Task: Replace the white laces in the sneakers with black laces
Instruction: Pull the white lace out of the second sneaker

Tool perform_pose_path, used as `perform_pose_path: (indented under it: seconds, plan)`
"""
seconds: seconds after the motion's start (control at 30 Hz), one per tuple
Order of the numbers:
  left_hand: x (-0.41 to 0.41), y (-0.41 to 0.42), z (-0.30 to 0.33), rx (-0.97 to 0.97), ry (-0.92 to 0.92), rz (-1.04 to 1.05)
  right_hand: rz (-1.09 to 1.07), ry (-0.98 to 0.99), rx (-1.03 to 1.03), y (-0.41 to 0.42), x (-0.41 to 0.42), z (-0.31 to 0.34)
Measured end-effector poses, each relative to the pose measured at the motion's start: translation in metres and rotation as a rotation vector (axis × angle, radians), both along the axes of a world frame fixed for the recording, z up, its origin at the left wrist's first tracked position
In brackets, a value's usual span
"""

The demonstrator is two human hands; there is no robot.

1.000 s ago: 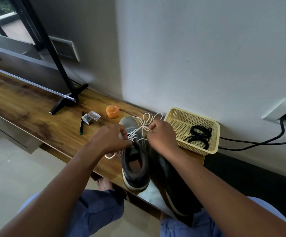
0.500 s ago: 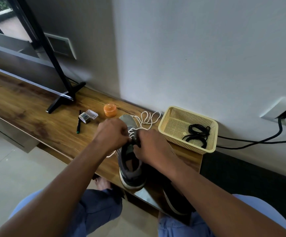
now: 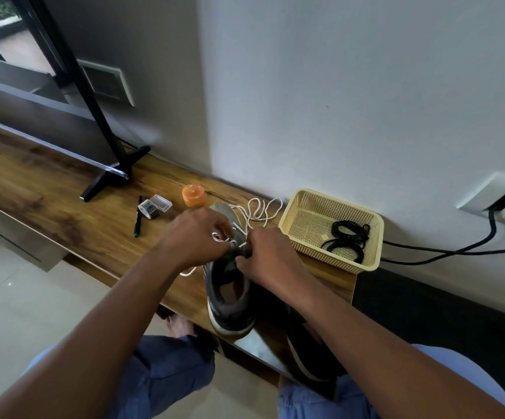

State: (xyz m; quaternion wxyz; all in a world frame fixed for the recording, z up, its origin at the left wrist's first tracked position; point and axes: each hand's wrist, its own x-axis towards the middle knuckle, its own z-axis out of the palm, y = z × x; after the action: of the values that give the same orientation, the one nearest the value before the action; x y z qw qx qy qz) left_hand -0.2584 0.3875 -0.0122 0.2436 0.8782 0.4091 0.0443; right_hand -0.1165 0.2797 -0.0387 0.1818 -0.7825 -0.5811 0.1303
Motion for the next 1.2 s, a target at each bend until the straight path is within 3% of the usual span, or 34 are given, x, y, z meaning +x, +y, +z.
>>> perform_pose_path:
  seconds: [0.27,0.47,0.53,0.7,0.87,1.2]
  plan:
    - [-0.002,0.005,-0.004,0.105,0.129,0.141,-0.014,0.011,-0.014,0.001,0.002,0.000]
    - [-0.020,0.016,-0.005,0.155,0.293,0.450,-0.031,0.056,-0.020,0.000,0.004,0.000]
    - [-0.020,0.015,-0.005,0.157,0.288,0.429,-0.033,0.059,-0.019,0.000,0.004,0.001]
    - [-0.006,0.006,-0.002,-0.008,-0.046,0.098,-0.027,0.145,-0.065,-0.005,0.007,0.004]
    - [0.007,-0.002,-0.005,0.086,0.112,0.007,-0.042,0.297,-0.153,-0.014,0.013,0.011]
    - [0.010,-0.003,-0.006,0.214,0.227,0.072,-0.111,0.423,-0.180,-0.013,0.014,0.008]
